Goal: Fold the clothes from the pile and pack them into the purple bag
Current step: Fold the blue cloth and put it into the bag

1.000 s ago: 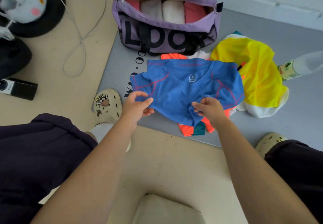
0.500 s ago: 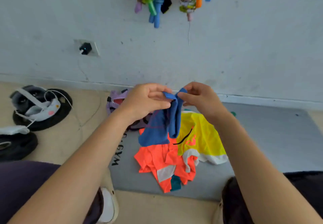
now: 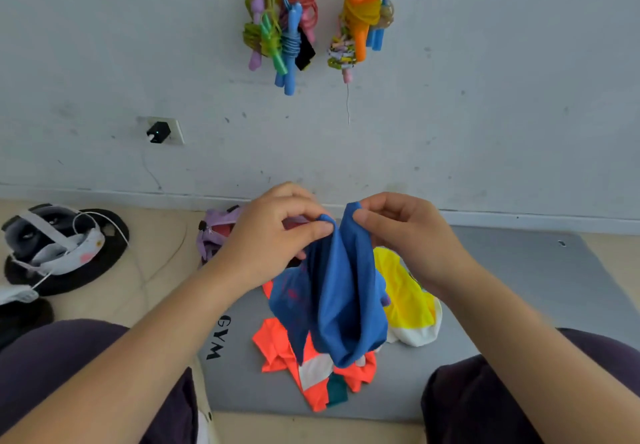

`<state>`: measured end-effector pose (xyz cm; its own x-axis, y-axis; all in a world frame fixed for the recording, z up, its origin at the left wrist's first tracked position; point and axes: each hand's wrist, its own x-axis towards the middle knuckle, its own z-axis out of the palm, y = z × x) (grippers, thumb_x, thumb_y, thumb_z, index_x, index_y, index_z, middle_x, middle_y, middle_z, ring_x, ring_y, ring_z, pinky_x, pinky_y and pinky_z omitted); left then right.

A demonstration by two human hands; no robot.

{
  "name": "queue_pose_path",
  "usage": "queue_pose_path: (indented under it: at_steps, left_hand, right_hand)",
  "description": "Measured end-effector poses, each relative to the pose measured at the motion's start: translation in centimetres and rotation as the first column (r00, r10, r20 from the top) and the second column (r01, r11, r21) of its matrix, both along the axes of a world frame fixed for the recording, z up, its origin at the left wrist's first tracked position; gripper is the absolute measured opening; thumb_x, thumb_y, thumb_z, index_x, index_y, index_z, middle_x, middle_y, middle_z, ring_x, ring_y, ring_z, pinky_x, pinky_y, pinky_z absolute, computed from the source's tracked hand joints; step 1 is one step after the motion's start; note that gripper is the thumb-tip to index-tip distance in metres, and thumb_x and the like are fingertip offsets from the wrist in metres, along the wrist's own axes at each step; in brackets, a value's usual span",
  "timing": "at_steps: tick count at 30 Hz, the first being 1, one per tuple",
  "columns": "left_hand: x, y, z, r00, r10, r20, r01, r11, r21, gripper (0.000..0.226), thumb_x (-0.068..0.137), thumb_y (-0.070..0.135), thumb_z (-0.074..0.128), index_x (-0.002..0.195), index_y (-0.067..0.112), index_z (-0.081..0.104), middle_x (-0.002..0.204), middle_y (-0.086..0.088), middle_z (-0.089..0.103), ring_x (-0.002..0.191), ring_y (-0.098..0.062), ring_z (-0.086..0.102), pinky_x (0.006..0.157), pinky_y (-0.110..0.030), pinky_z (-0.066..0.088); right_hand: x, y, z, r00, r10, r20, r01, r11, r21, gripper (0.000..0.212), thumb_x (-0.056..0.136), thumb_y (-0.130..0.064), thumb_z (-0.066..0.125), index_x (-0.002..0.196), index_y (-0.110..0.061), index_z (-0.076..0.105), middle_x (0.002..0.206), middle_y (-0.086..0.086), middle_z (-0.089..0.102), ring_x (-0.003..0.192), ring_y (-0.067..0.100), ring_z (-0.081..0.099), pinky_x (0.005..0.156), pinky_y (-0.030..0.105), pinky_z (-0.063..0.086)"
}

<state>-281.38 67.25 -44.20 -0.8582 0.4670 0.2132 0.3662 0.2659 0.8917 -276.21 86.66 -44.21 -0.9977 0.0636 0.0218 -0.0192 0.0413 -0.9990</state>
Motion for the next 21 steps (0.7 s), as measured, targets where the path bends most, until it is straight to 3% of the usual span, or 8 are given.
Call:
queue_pose_path:
  at_steps: [4, 10, 17, 21]
  left_hand:
    - [0.5, 0.0, -1.2, 0.976, -0.054, 0.21, 0.029, 0.993, 0.117, 0.015, 0.086, 0.0, 0.069, 0.085, 0.014, 0.073, 0.086, -0.005, 0.074, 0.075, -0.011, 0.068, 0.06, -0.028, 0.059]
    - [0.6, -0.4, -1.6, 0.984, -0.078, 0.159, 0.06, 0.992, 0.113, 0.023, 0.079, 0.005, 0.078, 0.077, 0.019, 0.059, 0.066, 0.001, 0.071, 0.052, -0.01, 0.065, 0.049, -0.015, 0.047]
    - [0.6, -0.7, -1.6, 0.993, -0.071, 0.096, 0.059, 0.991, 0.119, 0.015, 0.065, 0.038, 0.081, 0.07, 0.035, 0.068, 0.068, 0.006, 0.07, 0.055, -0.01, 0.064, 0.052, -0.019, 0.05]
    - [0.5, -0.9, -1.7, 0.993, -0.069, 0.099, 0.056, 0.991, 0.121, 0.016, 0.062, 0.041, 0.08, 0.07, 0.034, 0.068, 0.068, 0.007, 0.07, 0.056, -0.008, 0.065, 0.05, -0.017, 0.049]
  right_hand:
    - [0.4, -0.5, -1.3, 0.999, 0.035, 0.021, -0.036, 0.998, 0.045, 0.009, 0.09, -0.008, 0.064, 0.092, -0.001, 0.07, 0.081, 0.008, 0.069, 0.075, 0.017, 0.06, 0.069, 0.027, 0.052]
    - [0.4, -0.8, -1.3, 0.996, 0.084, 0.041, -0.085, 0.996, 0.008, 0.002, 0.086, -0.012, 0.069, 0.085, -0.011, 0.07, 0.079, 0.007, 0.07, 0.074, 0.019, 0.062, 0.072, 0.032, 0.051]
    - [0.5, -1.0, -1.7, 0.984, 0.162, 0.075, -0.156, 0.985, -0.077, 0.009, 0.077, -0.023, 0.072, 0.083, -0.015, 0.072, 0.082, 0.009, 0.071, 0.074, 0.019, 0.062, 0.07, 0.031, 0.049]
    - [0.6, -1.0, -1.9, 0.978, 0.19, 0.085, -0.184, 0.98, -0.079, 0.016, 0.077, -0.026, 0.071, 0.087, -0.015, 0.073, 0.085, 0.008, 0.072, 0.078, 0.021, 0.062, 0.075, 0.036, 0.048]
